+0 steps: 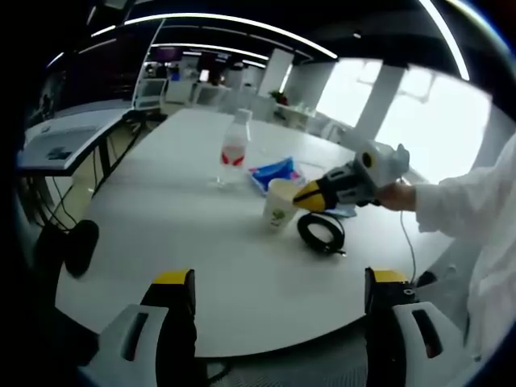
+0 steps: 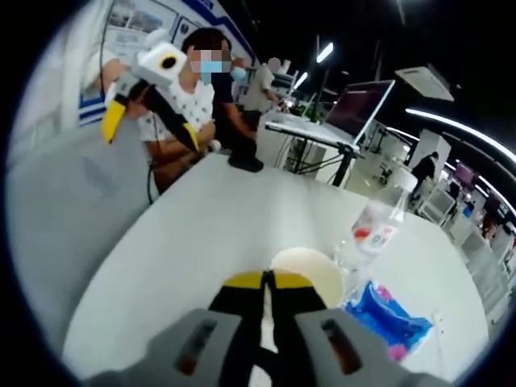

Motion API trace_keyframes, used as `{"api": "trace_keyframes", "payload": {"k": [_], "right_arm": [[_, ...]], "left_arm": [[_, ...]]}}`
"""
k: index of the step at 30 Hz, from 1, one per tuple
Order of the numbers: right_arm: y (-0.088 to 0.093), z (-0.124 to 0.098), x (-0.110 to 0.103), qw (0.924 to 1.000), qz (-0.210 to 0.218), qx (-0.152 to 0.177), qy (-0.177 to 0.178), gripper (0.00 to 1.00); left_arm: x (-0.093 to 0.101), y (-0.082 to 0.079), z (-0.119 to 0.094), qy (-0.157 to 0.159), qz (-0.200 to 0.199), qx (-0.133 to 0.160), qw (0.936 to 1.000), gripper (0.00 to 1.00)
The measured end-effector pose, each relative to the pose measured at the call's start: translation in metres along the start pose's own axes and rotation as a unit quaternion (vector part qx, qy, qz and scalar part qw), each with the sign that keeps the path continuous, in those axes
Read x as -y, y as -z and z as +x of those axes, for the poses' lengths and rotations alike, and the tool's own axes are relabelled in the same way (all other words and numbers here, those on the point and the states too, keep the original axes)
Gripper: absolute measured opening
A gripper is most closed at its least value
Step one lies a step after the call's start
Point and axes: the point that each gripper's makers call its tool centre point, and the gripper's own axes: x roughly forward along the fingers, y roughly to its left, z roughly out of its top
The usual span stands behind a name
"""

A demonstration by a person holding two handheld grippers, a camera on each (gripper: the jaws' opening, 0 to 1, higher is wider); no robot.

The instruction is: Arrange the tabletop items into an orderly group along one side of the table until the central work area is clear of visible clutter.

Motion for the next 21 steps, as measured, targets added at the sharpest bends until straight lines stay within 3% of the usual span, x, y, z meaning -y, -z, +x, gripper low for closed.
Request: {"api": "trace_keyframes", "payload": {"k": [12, 17, 21], "right_arm": [[-0.004, -0.002, 0.003, 0.9991, 0.039, 0.011, 0.008, 0.01], [-0.008, -0.002, 0.006, 0.9987, 0.045, 0.021, 0.013, 0.1], [-0.015, -0.003, 0.009, 0.9972, 0.06, 0.038, 0.022, 0.25]], "left_arm": [[0.0, 0.0, 0.0, 0.001, -0.002, 0.0, 1.0, 0.83], [0.0, 0.001, 0.0, 0.002, -0.001, -0.002, 1.0, 0.83], [0.0, 0.001, 0.0, 0.002, -0.001, -0.002, 1.0, 0.83]]}}
